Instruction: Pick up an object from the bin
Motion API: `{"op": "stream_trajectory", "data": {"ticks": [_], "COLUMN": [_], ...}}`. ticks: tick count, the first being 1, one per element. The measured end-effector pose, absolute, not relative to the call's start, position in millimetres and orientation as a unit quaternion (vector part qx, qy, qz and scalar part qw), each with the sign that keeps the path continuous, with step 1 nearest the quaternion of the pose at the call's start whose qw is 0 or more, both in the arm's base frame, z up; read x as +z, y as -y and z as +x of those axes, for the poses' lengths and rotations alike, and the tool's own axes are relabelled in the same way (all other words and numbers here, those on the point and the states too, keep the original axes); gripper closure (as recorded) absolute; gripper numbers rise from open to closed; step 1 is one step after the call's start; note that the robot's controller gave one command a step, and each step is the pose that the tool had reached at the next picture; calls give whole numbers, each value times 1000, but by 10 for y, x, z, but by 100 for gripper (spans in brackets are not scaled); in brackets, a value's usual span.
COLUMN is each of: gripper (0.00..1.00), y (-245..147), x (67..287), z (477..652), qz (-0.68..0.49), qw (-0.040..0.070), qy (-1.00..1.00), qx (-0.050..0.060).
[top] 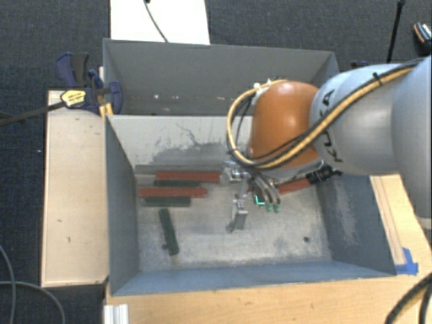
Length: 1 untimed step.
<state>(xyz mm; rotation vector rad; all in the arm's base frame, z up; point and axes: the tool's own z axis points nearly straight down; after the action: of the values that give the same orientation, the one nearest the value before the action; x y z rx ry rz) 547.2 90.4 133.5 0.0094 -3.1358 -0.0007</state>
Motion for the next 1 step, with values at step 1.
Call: {"op": "stream_trajectory", "data": {"ticks": [1], "gripper": [0], "y": [-1319], "x": [690], "z": [5864], "qz": [162], "qw": [-2], "qy": [987], "qx": [-1]}}
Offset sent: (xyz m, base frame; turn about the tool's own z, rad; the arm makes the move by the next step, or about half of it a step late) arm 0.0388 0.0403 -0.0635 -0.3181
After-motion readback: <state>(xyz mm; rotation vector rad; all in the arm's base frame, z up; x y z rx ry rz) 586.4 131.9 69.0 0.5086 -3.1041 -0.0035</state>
